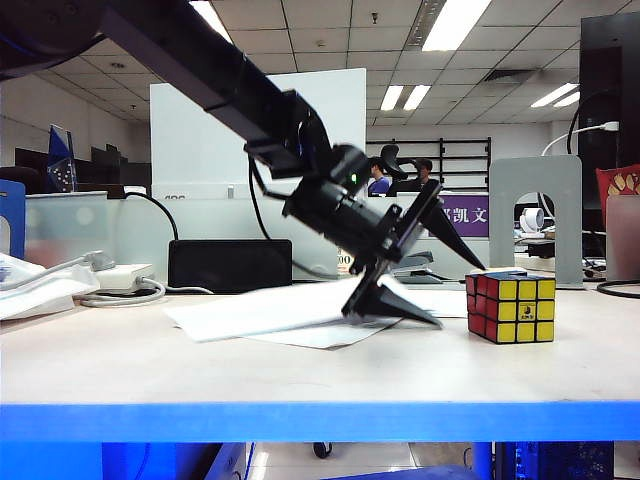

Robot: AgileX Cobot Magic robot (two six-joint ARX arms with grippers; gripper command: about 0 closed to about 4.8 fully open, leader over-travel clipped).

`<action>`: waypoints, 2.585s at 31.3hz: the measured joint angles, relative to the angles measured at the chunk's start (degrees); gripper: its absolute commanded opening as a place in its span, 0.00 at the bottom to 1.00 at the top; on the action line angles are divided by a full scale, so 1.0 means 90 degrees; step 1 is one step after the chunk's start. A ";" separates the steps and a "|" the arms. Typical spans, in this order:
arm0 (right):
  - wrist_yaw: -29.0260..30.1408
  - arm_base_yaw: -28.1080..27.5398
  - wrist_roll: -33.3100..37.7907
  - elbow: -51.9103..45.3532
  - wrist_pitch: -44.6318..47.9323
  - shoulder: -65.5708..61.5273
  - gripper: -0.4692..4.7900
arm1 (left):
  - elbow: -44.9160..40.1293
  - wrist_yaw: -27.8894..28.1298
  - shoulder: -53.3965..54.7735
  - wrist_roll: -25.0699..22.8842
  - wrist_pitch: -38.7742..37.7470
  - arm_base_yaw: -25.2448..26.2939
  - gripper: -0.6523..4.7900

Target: Rotate the Rubik's Cube so that the bottom side is facing up.

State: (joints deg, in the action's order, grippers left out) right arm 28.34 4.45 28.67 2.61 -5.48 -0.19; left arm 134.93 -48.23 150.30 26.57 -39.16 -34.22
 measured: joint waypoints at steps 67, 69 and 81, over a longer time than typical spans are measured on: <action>-0.2866 -0.0027 -0.1294 0.0374 0.0670 0.0000 0.09 | 0.1372 0.8473 -0.8881 -0.3801 -0.4724 -0.0017 0.11; -0.2834 -0.0015 -0.1632 0.0328 0.0777 0.0000 0.09 | 0.0697 0.8721 -0.9634 -0.3752 -0.4736 -0.0017 0.11; -0.2985 -0.0022 -0.1841 0.0070 0.0996 0.0000 0.09 | -0.6207 0.8461 -1.4637 -0.3126 -0.3162 -0.0039 0.11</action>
State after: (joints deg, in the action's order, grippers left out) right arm 1.48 4.25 12.10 3.25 3.49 -0.19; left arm 79.07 27.92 18.57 -1.56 -67.61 -34.57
